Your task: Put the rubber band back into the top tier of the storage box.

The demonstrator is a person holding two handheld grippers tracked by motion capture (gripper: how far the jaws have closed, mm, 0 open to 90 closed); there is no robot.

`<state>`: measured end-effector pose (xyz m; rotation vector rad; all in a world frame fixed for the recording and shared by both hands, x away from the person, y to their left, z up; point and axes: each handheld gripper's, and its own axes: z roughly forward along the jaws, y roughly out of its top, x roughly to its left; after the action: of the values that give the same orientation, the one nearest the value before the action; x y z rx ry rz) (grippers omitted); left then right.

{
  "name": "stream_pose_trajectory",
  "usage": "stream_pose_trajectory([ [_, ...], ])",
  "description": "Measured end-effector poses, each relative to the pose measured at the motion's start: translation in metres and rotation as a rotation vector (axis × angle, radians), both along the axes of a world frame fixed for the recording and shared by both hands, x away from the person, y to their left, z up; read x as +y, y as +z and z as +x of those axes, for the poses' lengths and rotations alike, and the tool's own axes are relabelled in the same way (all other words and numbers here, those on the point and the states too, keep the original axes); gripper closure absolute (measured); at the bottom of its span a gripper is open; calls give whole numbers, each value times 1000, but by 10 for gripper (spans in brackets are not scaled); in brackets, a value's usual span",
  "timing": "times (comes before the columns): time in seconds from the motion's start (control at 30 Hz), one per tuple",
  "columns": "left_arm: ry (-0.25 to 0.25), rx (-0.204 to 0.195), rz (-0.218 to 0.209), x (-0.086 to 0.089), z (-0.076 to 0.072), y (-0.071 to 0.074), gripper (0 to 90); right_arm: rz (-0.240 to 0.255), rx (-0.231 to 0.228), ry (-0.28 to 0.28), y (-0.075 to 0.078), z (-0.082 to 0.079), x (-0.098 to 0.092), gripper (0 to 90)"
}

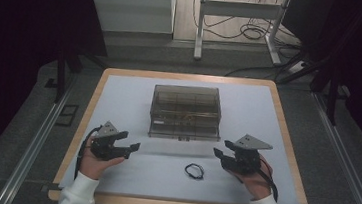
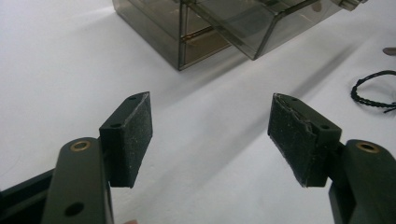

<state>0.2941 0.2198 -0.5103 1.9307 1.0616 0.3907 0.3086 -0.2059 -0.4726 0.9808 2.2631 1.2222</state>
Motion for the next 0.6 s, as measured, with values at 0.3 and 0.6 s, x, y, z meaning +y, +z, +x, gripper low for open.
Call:
stream_pose_trajectory([
  [0.3, -5, 5, 15, 1, 1, -1, 309, -39, 29, 19, 4, -6, 7, 482],
  [0.6, -18, 4, 23, 1, -2, 0, 309, -96, 95, 38, 0, -8, 19, 482],
])
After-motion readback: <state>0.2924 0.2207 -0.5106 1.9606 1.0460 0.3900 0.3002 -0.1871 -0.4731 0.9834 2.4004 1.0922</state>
